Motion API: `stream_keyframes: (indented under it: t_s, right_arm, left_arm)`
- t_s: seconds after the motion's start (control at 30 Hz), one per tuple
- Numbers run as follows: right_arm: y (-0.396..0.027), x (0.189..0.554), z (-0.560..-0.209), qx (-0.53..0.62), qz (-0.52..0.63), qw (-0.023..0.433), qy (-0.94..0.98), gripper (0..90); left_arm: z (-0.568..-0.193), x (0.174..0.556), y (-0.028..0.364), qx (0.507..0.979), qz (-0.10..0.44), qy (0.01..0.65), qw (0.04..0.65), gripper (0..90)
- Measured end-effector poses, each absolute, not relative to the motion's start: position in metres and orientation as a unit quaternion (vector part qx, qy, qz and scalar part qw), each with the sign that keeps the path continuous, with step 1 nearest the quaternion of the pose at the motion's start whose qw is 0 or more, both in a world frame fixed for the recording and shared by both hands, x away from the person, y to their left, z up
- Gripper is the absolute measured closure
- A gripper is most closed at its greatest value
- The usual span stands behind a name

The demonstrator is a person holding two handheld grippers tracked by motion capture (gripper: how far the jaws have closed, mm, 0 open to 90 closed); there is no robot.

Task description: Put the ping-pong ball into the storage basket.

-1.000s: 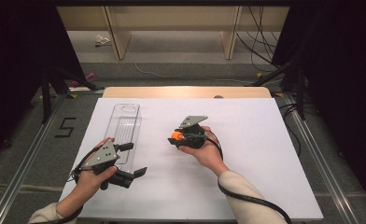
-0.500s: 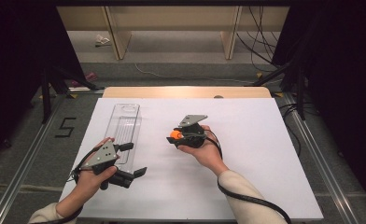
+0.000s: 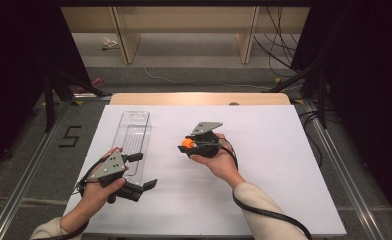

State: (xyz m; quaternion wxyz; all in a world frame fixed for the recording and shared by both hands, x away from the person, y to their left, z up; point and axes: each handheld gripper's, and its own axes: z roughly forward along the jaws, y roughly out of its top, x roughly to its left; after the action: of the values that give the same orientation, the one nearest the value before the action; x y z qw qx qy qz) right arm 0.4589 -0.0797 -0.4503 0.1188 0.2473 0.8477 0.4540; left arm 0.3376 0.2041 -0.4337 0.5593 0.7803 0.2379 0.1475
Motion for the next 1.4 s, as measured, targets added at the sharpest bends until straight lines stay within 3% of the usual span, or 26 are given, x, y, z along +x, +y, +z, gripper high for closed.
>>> stream_keyframes:
  t_s: [1.4]
  right_arm:
    - [-0.072, 0.454, -0.437, 0.235, 0.470, 0.123, 0.842, 51.6]
  left_arm:
    - [-0.434, 0.338, 0.204, 0.780, 0.147, 0.238, 0.560, 2.3]
